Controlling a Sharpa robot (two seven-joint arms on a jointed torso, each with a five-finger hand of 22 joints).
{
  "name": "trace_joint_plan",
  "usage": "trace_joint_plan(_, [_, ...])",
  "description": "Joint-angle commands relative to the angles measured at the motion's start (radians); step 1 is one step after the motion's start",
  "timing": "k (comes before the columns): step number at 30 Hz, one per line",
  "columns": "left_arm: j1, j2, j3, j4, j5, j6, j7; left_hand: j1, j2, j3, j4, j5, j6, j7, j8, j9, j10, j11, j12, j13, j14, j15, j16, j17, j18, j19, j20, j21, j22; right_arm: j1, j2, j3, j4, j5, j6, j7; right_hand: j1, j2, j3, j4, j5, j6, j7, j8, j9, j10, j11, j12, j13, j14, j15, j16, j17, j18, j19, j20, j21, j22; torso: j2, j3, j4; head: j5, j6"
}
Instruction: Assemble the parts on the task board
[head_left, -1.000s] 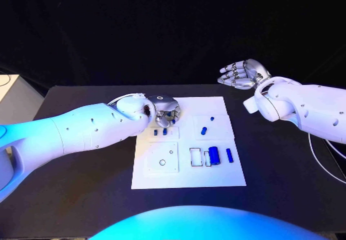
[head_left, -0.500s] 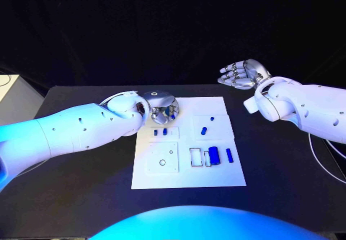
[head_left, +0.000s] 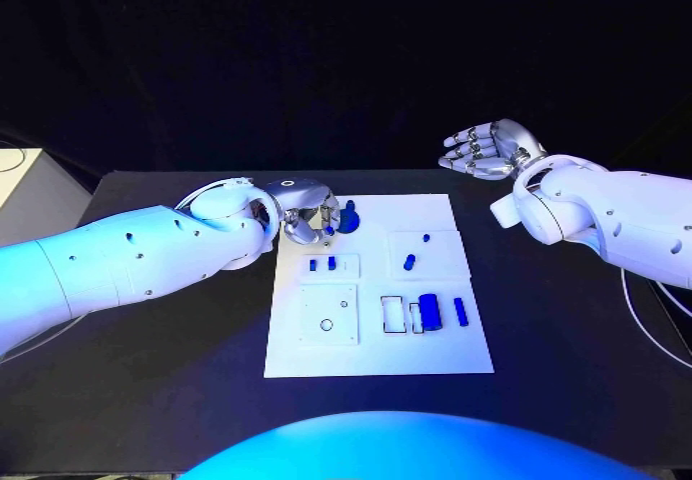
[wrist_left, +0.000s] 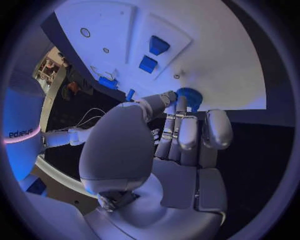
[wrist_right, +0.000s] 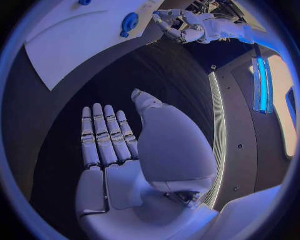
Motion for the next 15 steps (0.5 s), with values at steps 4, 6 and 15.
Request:
trace_joint_plan(4, [-0.002, -0.004, -0.003, -0.010, 0.007, 0.045, -0.015, -0.010, 0.003, -0.004, -0.003, 0.000, 0.010, 0.001, -0.007, 0.002, 0.008, 0.000, -0.008, 0.002, 0.006, -0.001, 0.004, -0.003, -0.015, 0.003, 0.000, 0.005, 0.000, -0.003, -0.001, 0.000, 0.001, -0.003, 0.014, 0.013, -0.005, 0.005, 0.001, -0.003, 0.002, 0.007, 0.072, -0.003, -0.001, 0.003, 0.006, -0.006, -0.002, 0.004, 0.002, 0.001, -0.001, 0.001, -0.004, 0.001, 0.002, -0.001, 0.002, -0.0008, -0.0021, 0.005, 0.000])
trace_joint_plan(6, [-0.005, -0.004, -0.004, -0.014, 0.004, 0.051, -0.018, -0.011, 0.003, -0.004, -0.003, 0.000, 0.012, 0.001, -0.007, 0.003, 0.009, -0.001, -0.009, 0.002, 0.006, -0.001, 0.004, -0.003, -0.015, 0.003, 0.000, 0.005, 0.000, -0.003, -0.001, 0.000, 0.001, -0.003, 0.014, 0.013, -0.005, 0.005, 0.001, -0.003, 0.002, 0.007, 0.072, -0.003, -0.001, 0.003, 0.006, -0.006, -0.002, 0.004, 0.002, 0.001, -0.001, 0.001, -0.004, 0.001, 0.002, -0.001, 0.002, -0.0009, -0.0026, 0.006, 0.000])
trace_joint_plan(15, [-0.017, -0.001, -0.006, -0.026, -0.005, 0.068, -0.025, -0.011, 0.003, -0.004, -0.003, 0.000, 0.012, 0.001, -0.007, 0.003, 0.009, -0.001, -0.009, 0.002, 0.006, -0.001, 0.004, -0.003, -0.015, 0.003, 0.000, 0.005, 0.000, -0.004, -0.002, 0.000, 0.001, -0.003, 0.013, 0.013, -0.005, 0.005, 0.001, -0.003, 0.002, 0.007, 0.072, -0.003, -0.001, 0.003, 0.006, -0.006, -0.002, 0.004, 0.002, 0.001, -0.001, 0.001, -0.004, 0.001, 0.002, -0.001, 0.002, 0.0003, -0.0031, 0.007, 0.000])
